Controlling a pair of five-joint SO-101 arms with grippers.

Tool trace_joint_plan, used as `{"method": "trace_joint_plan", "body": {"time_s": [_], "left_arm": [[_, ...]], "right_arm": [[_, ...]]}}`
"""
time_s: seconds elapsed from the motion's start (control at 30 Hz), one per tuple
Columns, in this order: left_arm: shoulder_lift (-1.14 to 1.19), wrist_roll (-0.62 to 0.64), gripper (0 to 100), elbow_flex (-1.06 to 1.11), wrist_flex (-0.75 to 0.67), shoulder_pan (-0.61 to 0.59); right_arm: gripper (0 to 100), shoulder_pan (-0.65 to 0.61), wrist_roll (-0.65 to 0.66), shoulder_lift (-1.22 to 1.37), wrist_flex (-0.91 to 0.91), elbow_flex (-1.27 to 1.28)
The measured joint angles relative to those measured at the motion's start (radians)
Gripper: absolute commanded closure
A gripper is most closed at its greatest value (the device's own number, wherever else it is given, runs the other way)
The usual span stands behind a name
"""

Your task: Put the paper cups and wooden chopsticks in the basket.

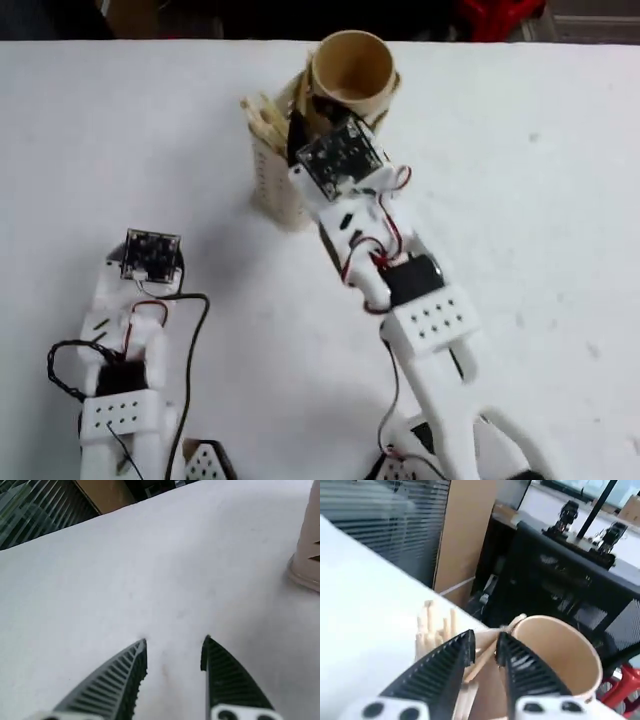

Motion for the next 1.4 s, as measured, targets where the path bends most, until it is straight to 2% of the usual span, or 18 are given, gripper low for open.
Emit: {"method": "trace_joint_plan", "body": {"time_s": [0.17,0.4,0.63,0.73,0.93,1.27,1.4], "left_arm": [[0.000,0.000,81,0.000,0.000,0.000],[0.000,0.000,81,0.000,0.000,0.000],[0.000,0.000,81,0.000,0.002,0.000],[0.000,0.000,81,0.000,0.006,0.000],[0.000,0.000,81,0.000,0.006,0.000],[0.000,0.000,81,0.000,0.006,0.000],[0.000,0.000,81,0.000,0.068,0.000]], "right_arm": [[97.8,-0.002,0.000,-0.190,0.195,0.114],[97.5,0.006,0.003,-0.583,0.448,0.397],[97.6,0.187,0.017,-0.976,0.669,0.646],[97.8,0.255,0.084,-1.108,0.738,0.730],[97.8,0.284,0.129,-1.135,0.724,0.870],[97.6,0.285,0.063,-1.142,0.612,0.908],[97.8,0.282,0.061,-1.142,0.609,0.925]]}}
